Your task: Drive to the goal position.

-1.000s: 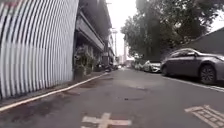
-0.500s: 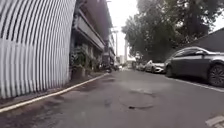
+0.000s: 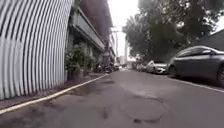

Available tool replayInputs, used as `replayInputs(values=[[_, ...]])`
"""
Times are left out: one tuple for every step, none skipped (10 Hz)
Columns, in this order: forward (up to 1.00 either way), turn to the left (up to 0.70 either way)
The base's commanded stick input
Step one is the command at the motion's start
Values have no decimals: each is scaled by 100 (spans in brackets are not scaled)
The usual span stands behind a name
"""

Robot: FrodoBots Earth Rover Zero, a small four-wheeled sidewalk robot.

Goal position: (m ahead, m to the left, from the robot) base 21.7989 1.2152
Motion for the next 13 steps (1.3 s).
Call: replayInputs(values=[[70, 0], [70, 0], [70, 0], [70, 0], [70, 0], [70, 0], [70, 0], [70, 0], [70, 0], [70, 0], [70, 0], [70, 0], [70, 0]])
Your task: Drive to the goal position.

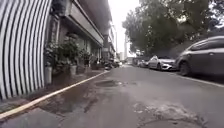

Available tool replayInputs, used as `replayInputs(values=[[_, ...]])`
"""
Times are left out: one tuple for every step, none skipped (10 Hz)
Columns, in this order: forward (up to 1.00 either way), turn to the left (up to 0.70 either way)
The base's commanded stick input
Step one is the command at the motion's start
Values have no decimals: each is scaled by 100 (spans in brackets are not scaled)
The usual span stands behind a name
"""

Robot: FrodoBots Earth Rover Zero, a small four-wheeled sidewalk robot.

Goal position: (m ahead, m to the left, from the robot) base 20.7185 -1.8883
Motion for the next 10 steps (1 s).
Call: replayInputs(values=[[70, 0], [70, 0], [70, 0], [70, 0], [70, 0], [70, -2], [70, -12], [70, -14], [70, -14], [70, -14]])
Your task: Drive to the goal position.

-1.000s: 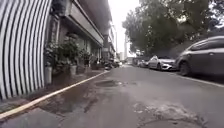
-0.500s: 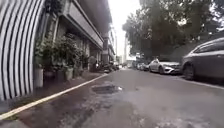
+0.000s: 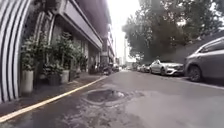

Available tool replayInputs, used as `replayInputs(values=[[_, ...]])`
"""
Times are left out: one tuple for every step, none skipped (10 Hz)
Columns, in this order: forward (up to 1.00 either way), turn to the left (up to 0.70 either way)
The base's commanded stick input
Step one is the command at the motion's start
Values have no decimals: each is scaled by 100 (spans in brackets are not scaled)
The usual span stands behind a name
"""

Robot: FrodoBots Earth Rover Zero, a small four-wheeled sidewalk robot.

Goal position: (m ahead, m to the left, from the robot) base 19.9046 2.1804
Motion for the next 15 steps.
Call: replayInputs(values=[[70, -14], [70, -14], [70, -14], [70, -14], [70, -14], [70, -13], [70, -12], [70, -11], [70, -9], [70, -8], [70, -7], [70, -6], [70, -5], [70, -3], [70, -2]])
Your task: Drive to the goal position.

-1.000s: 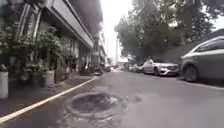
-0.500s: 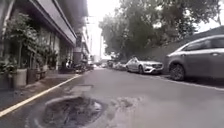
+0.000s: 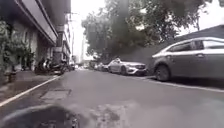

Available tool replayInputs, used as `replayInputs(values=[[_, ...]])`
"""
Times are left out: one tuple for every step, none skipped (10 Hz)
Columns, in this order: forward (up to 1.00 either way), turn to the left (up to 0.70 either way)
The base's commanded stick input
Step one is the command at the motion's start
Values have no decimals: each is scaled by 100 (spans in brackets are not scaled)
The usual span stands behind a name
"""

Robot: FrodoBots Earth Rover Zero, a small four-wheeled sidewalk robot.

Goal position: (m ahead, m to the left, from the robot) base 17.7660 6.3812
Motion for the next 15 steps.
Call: replayInputs(values=[[70, -1], [70, 0], [70, 14], [70, 3], [69, 0], [11, 0], [0, 57], [0, 70], [0, 70], [0, 70], [0, 70], [0, 70], [0, 70], [0, 70], [0, 70]])
